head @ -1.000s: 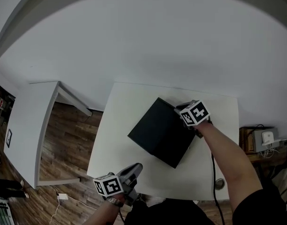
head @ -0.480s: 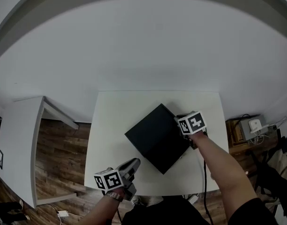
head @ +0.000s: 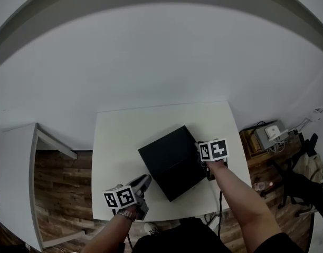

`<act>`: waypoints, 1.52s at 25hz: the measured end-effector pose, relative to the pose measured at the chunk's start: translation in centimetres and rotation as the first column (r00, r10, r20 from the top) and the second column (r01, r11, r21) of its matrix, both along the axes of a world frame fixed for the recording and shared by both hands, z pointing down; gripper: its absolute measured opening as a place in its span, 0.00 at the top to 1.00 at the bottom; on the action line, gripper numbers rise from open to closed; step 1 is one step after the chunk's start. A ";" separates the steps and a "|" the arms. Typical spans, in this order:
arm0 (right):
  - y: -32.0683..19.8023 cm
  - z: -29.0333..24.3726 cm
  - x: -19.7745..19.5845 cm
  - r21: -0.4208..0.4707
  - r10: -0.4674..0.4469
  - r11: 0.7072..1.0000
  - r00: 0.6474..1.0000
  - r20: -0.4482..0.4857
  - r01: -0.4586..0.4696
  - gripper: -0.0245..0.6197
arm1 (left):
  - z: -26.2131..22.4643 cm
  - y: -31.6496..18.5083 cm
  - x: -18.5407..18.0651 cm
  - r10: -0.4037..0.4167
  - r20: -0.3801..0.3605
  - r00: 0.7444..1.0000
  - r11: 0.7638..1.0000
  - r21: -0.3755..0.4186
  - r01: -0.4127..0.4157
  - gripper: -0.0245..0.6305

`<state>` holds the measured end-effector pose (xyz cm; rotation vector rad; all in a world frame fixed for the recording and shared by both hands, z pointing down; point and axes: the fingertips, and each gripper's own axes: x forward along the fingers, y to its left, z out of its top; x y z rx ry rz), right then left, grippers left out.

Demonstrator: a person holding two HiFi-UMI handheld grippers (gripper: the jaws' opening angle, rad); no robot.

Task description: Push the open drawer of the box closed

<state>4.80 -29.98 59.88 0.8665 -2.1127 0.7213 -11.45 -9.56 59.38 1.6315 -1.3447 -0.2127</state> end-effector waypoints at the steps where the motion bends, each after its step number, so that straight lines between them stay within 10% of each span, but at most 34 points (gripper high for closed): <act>1: 0.4 0.0 0.5 -0.002 0.017 1.000 1.000 0.000 -0.017 0.89 | 0.1 -0.2 0.1 0.009 0.006 1.000 1.000 -0.003 -0.009 0.83; 25: 6.9 0.2 5.4 -0.075 0.234 0.971 0.965 0.118 -0.226 0.88 | 1.3 -3.2 0.0 0.161 0.093 0.983 0.987 -0.045 -0.157 0.78; 32: 11.2 -4.7 9.0 0.098 0.225 0.958 0.920 0.322 -0.269 0.83 | 1.5 -3.3 -0.4 0.166 0.070 0.984 0.985 -0.050 -0.162 0.78; 38: 26.6 -1.1 8.1 0.044 0.037 0.998 0.966 0.254 -0.050 0.78 | 1.3 -3.3 -0.5 0.174 0.046 0.984 0.984 -0.039 -0.172 0.77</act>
